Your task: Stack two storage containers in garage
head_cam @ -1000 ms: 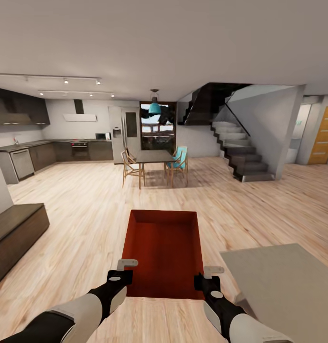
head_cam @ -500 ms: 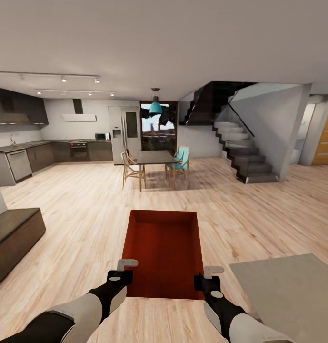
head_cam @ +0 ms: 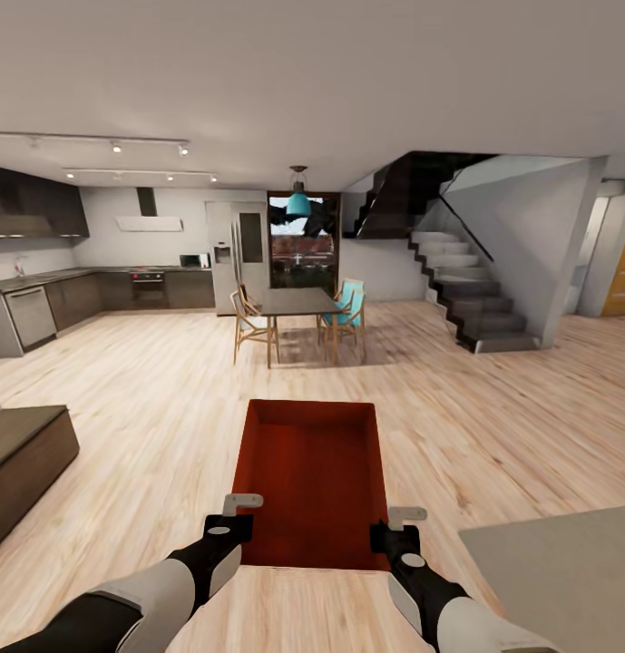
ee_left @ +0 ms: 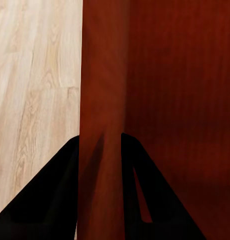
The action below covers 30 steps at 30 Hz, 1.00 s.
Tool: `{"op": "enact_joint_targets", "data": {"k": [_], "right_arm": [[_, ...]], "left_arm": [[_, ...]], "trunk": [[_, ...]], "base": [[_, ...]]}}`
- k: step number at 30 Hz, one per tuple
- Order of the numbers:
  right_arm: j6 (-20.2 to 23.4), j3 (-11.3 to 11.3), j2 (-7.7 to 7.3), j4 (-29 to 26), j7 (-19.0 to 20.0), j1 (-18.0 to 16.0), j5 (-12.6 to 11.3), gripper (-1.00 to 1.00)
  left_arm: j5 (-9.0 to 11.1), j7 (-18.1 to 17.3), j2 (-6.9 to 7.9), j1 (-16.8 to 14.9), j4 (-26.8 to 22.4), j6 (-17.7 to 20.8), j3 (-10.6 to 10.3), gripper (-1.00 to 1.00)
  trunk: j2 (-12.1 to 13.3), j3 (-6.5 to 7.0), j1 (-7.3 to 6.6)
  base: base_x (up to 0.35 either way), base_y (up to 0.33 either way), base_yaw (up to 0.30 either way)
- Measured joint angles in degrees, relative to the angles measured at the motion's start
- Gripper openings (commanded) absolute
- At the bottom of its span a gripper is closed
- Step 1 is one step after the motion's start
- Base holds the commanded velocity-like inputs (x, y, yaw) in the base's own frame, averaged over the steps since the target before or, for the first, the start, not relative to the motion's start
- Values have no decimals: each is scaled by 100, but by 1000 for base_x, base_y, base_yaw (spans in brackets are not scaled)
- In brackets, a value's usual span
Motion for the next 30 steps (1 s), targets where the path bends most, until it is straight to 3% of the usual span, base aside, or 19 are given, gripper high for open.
{"op": "enact_joint_targets", "data": {"k": [5,21,30], "right_arm": [[12,5,2,-12,-3,1,-1,-100],[-46,2,4,19,-10,1,-12,-100],[-59,4,4,20,-9,0,-13,-100]], "left_arm": [[-3,-4,2,-1,1,-2,10,-100],[-5,-8,4,-1,2,-23,-10,-100],[-7,-6,4,0,-1,-34,-12,-100]], "trunk": [[0,0,0],[0,0,0],[0,0,0]], "base": [[321,95,-98],[321,113,-278],[321,116,-32]]}}
